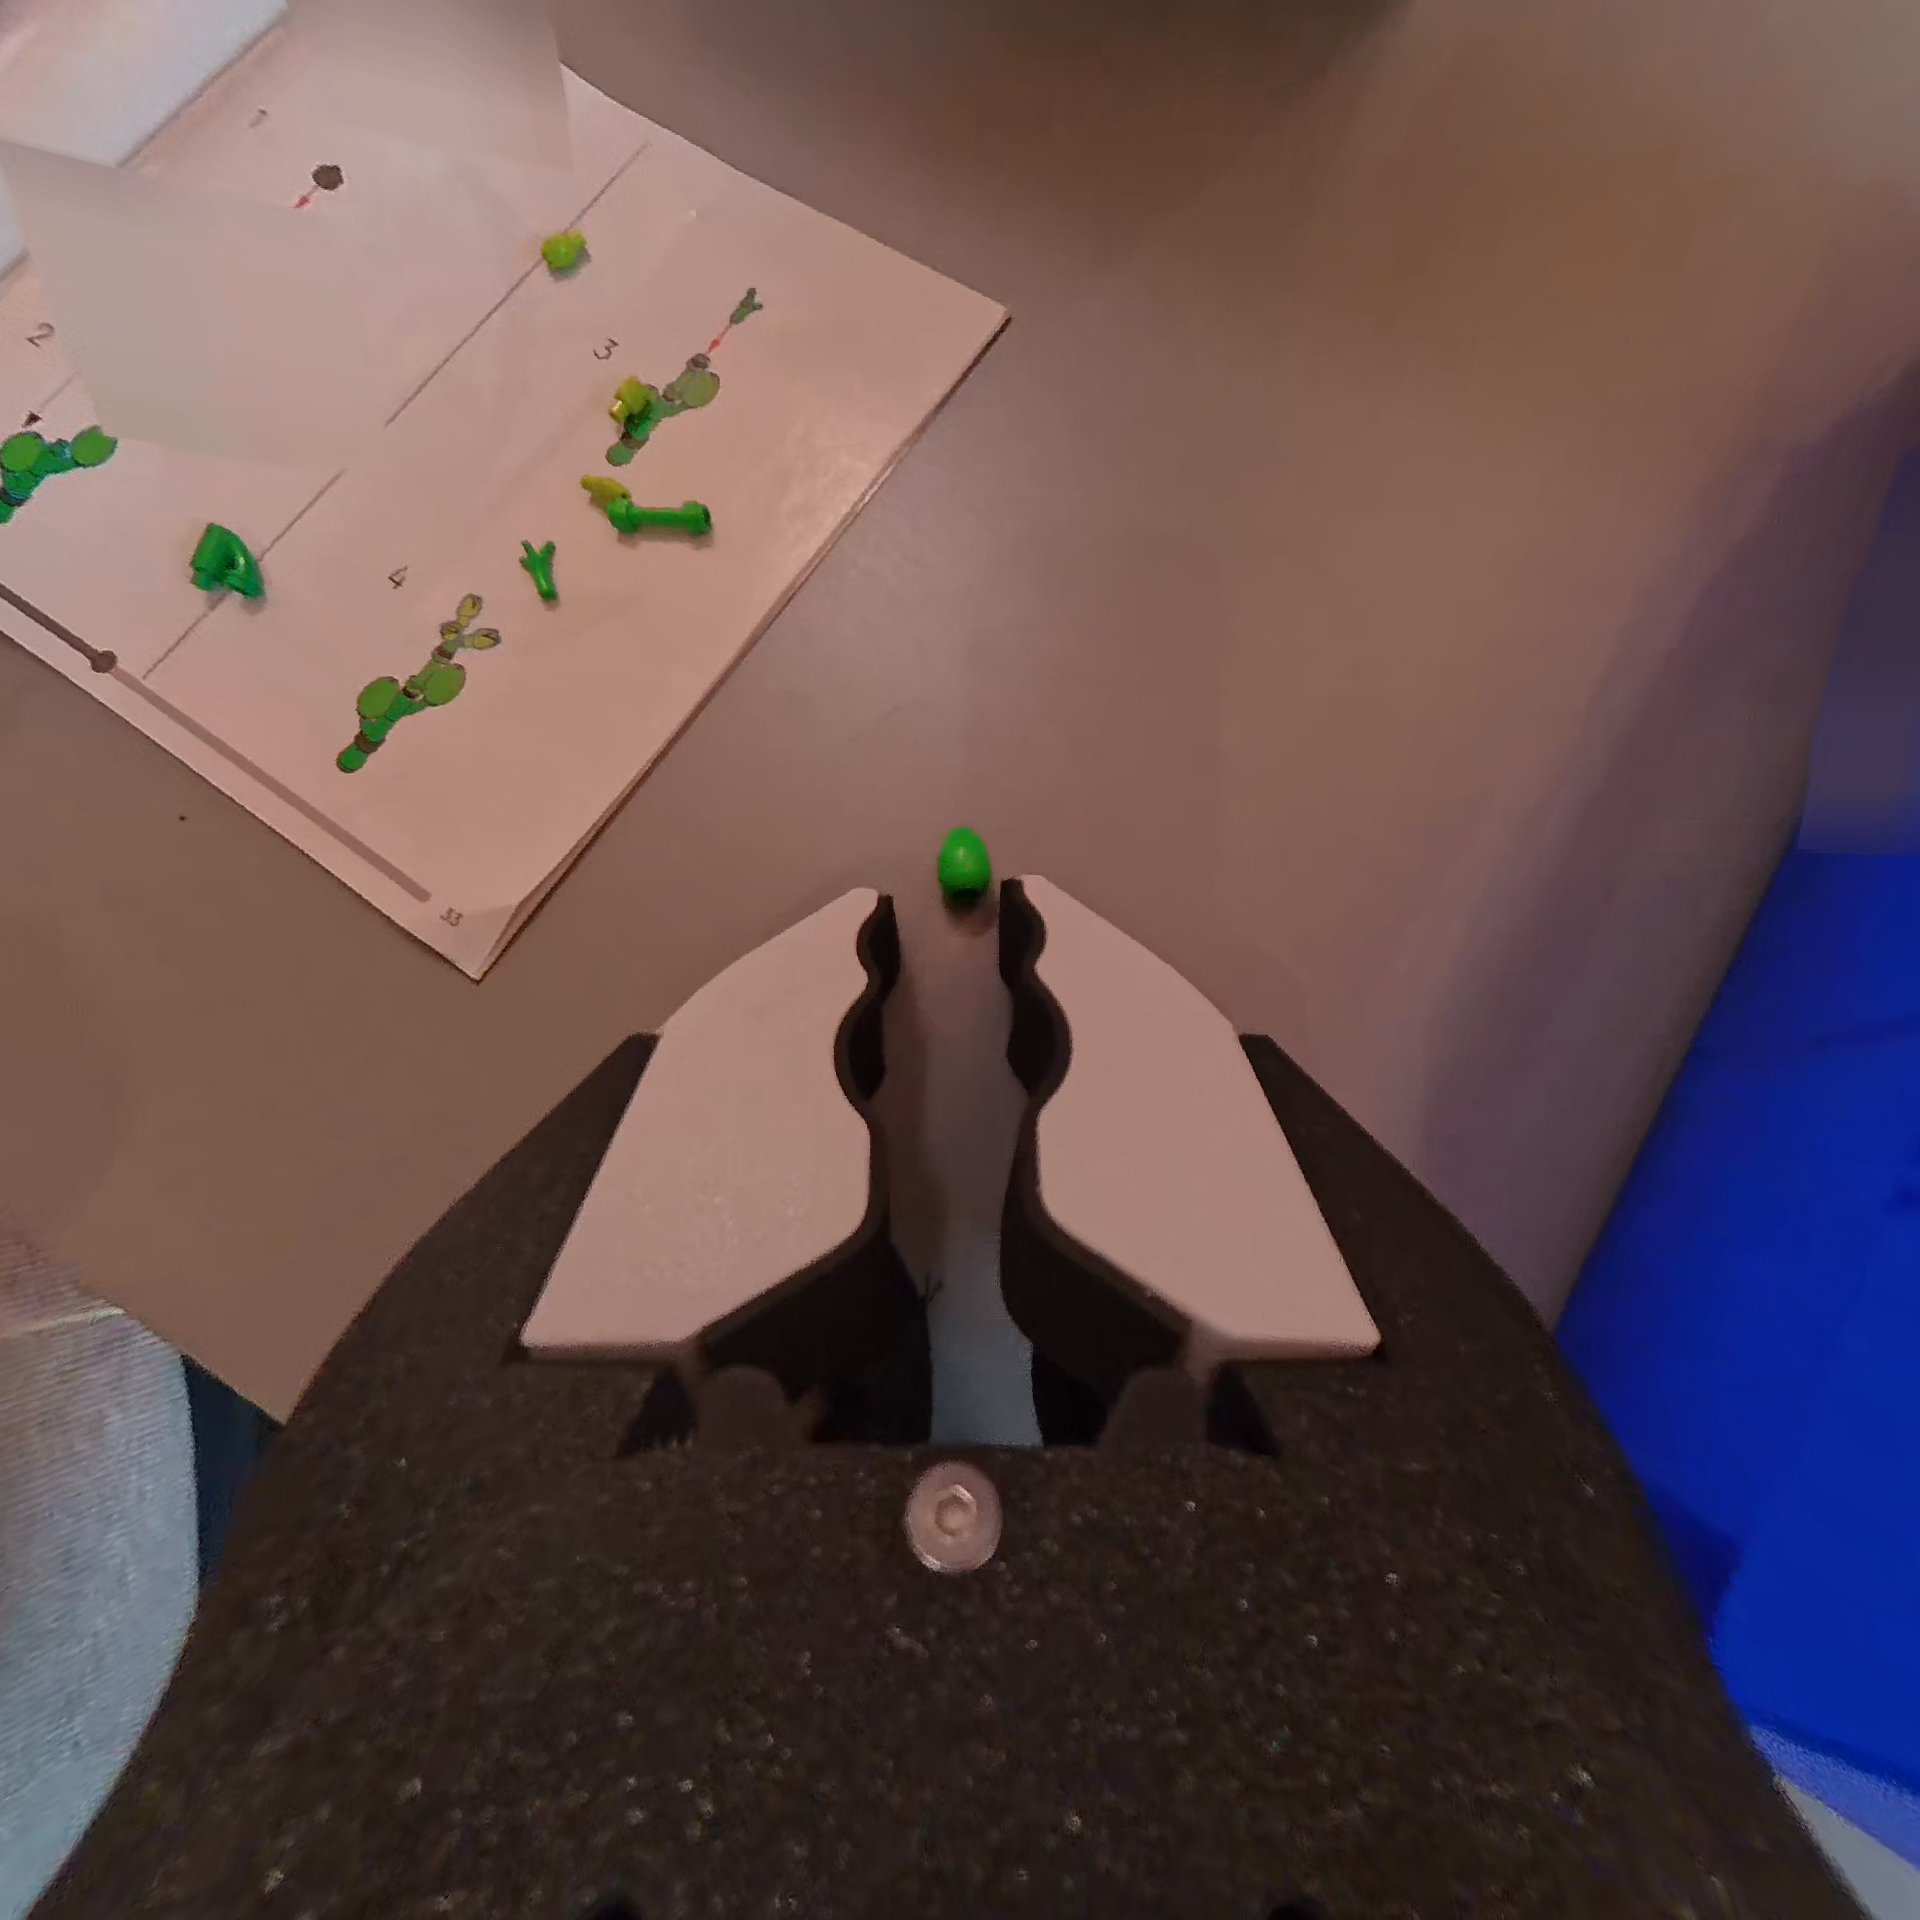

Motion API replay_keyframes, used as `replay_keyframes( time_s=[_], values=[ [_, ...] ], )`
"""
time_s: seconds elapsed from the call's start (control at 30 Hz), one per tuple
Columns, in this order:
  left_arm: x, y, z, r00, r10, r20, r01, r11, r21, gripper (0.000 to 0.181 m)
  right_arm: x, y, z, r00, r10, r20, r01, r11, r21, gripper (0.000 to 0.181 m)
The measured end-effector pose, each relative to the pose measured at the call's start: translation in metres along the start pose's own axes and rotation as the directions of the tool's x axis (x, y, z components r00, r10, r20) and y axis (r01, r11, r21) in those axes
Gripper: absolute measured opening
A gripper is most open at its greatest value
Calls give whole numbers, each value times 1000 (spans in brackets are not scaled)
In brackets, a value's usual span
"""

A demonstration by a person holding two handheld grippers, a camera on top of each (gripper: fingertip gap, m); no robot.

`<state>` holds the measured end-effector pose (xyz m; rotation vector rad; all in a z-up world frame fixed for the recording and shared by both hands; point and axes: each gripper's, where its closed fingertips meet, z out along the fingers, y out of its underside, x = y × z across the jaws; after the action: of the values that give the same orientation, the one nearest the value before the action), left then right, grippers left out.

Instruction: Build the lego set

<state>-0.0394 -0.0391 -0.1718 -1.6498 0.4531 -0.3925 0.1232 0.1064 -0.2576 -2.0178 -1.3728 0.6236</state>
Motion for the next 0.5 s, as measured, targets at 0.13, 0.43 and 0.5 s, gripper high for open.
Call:
replay_keyframes(
  time_s=[0.13,0.43,0.5],
  values=[
    [0,0,0,1000,0,0,0,1000,1,6,4,0,-3,994,-99,-49,96,993,-67,23],
    [1,-2,0,1000,-2,-7,2,1000,13,6,19,-19,-19,992,-128,16,120,866,-485,15],
    [1,-3,-2,1000,-14,-14,14,1000,26,6,19,-24,-18,998,-31,50,53,850,-525,22]
  ],
)
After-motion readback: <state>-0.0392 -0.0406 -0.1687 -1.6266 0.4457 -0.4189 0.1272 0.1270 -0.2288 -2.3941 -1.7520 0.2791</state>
